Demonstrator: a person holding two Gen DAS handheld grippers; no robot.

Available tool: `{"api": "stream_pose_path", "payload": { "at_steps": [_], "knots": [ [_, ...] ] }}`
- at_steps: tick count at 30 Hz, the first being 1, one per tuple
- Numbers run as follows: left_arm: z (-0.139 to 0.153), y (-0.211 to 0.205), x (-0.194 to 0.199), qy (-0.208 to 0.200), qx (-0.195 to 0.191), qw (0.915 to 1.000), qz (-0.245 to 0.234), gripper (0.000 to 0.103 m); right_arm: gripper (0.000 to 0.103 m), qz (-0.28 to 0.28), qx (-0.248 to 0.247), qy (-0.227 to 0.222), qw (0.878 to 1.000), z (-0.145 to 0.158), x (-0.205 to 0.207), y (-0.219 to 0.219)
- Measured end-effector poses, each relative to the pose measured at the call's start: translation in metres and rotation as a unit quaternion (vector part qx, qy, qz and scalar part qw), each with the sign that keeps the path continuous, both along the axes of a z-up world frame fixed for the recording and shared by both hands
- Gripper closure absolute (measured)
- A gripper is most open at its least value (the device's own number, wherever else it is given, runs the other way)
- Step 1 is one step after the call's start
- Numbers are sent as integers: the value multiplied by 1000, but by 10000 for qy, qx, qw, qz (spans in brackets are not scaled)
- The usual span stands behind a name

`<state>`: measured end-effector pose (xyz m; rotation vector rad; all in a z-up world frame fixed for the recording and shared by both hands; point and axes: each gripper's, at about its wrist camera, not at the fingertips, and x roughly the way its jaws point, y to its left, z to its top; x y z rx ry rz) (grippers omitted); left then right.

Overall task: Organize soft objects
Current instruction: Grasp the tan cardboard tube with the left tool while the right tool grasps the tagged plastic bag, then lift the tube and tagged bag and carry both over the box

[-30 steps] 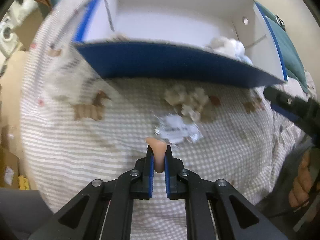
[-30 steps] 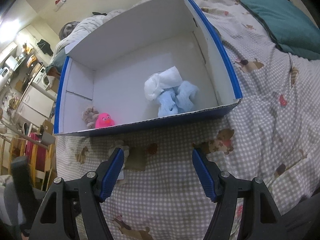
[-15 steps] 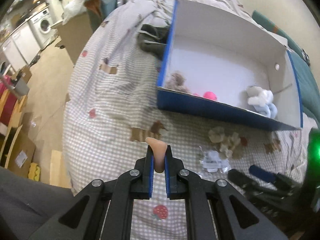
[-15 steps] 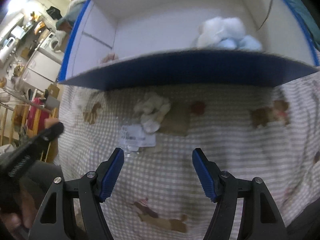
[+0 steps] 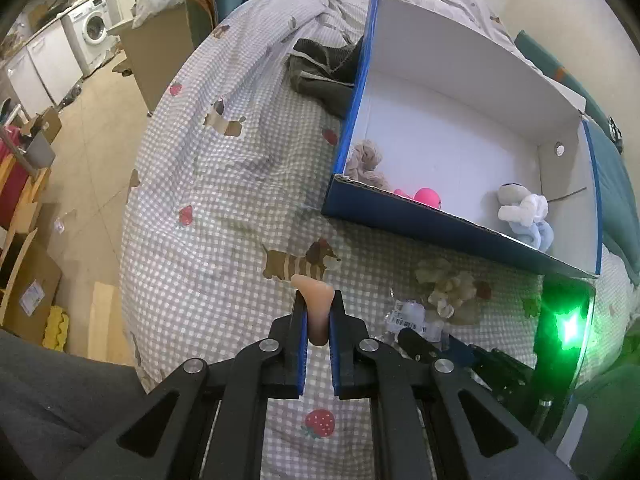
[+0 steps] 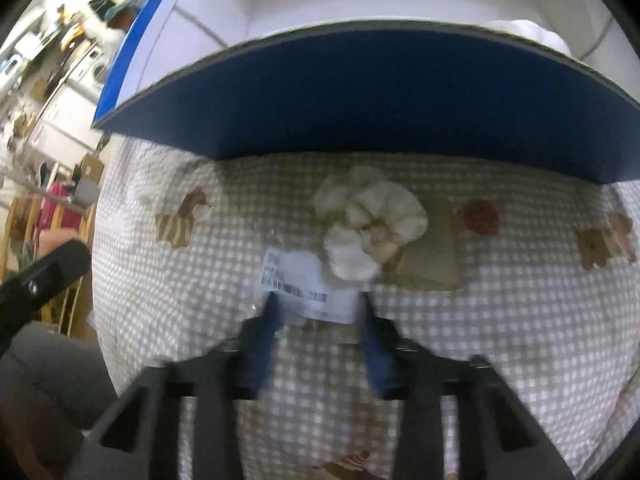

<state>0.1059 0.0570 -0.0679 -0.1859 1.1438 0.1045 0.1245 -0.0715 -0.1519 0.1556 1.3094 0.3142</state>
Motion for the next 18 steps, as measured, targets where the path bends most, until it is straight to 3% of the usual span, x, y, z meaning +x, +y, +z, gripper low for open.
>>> {"api": "stream_pose_path", "payload": {
  "at_steps": [2, 5, 18],
  "knots": [
    [0, -1, 1, -7, 12, 10000, 17, 94, 86, 64, 106, -31, 9999, 1, -3, 0],
    [-1, -2, 2, -15, 65, 10000, 22, 94, 92, 131, 331, -38, 9994, 7, -5, -7],
    [-5, -3, 1, 9, 40, 10000, -12, 95, 93, 177, 1113, -320, 9931, 62, -32, -51]
  ]
}}
